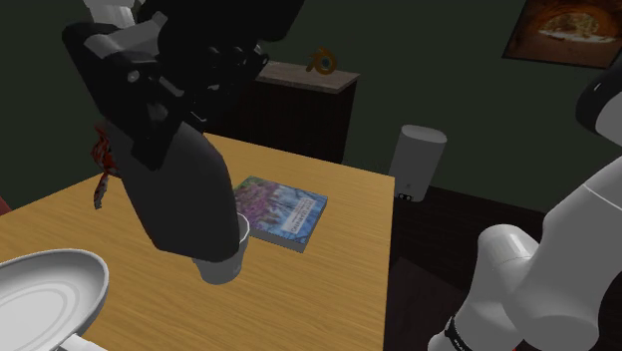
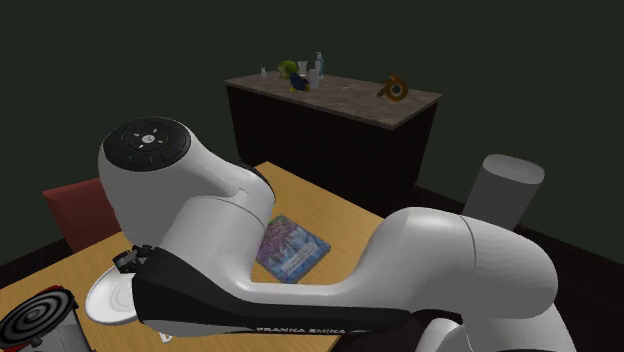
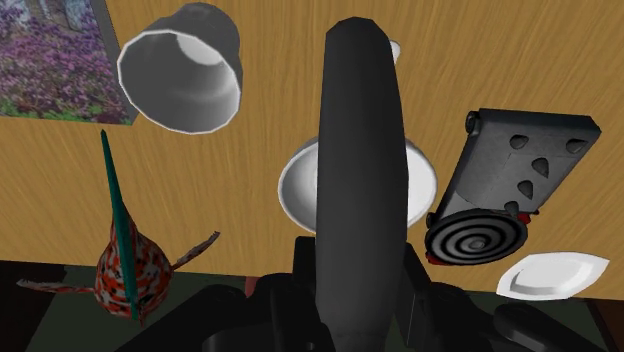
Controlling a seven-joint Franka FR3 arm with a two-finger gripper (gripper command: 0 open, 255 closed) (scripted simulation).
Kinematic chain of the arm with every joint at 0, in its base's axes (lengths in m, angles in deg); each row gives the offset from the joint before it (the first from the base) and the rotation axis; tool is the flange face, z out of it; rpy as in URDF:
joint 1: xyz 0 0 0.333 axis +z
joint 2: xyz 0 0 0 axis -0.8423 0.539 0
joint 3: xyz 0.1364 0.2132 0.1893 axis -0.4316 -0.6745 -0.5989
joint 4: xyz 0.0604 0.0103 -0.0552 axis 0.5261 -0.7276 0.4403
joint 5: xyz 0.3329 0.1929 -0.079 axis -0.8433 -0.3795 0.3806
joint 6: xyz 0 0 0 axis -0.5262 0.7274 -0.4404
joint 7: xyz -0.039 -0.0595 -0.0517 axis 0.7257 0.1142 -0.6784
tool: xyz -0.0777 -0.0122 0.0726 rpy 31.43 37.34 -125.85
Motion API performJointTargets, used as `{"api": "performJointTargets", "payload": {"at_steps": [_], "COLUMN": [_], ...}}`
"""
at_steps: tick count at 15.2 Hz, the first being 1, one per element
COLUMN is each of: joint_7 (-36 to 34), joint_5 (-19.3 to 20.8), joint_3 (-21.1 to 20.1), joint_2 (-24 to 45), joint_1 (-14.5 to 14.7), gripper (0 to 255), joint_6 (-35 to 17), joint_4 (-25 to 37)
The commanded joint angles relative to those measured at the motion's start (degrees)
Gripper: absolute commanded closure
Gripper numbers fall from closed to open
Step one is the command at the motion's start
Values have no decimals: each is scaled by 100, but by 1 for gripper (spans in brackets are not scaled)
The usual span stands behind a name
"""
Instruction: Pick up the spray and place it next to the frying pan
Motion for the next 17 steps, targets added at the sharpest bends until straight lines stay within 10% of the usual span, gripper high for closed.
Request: {"api": "performJointTargets", "payload": {"at_steps": [1, 17], "joint_7": [-10, -185], "joint_5": [-31, -123], "joint_3": [28, 96], "joint_2": [-77, -478], "joint_1": [9, 85], "gripper": [255, 255], "joint_6": [-183, -1421], "joint_4": [-248, -1861]}}
